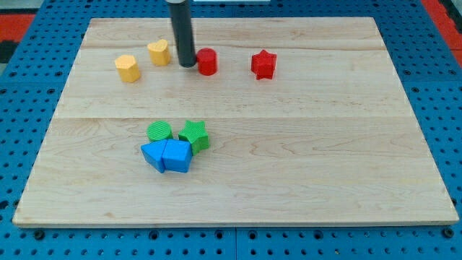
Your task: Separate the green blocks from the blue blocks
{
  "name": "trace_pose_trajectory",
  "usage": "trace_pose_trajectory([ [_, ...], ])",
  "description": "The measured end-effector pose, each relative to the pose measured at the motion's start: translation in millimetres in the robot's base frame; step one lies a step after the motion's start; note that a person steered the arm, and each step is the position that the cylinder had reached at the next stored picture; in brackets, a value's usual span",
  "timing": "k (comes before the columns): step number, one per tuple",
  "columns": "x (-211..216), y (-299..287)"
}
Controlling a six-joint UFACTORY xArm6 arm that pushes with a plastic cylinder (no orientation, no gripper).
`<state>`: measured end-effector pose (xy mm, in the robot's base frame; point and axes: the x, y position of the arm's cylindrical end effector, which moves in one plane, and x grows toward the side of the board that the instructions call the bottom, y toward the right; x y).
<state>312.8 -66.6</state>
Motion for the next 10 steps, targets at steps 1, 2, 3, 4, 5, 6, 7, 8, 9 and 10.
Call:
trace_pose_trajectory([
  [1,-8,58],
  [2,-7,74],
  [3,42,-13],
  [4,93,-90],
  [5,125,-117],
  [6,157,-76],
  [7,173,-44],
  [8,178,-32],
  [9,186,23],
  [10,178,91],
])
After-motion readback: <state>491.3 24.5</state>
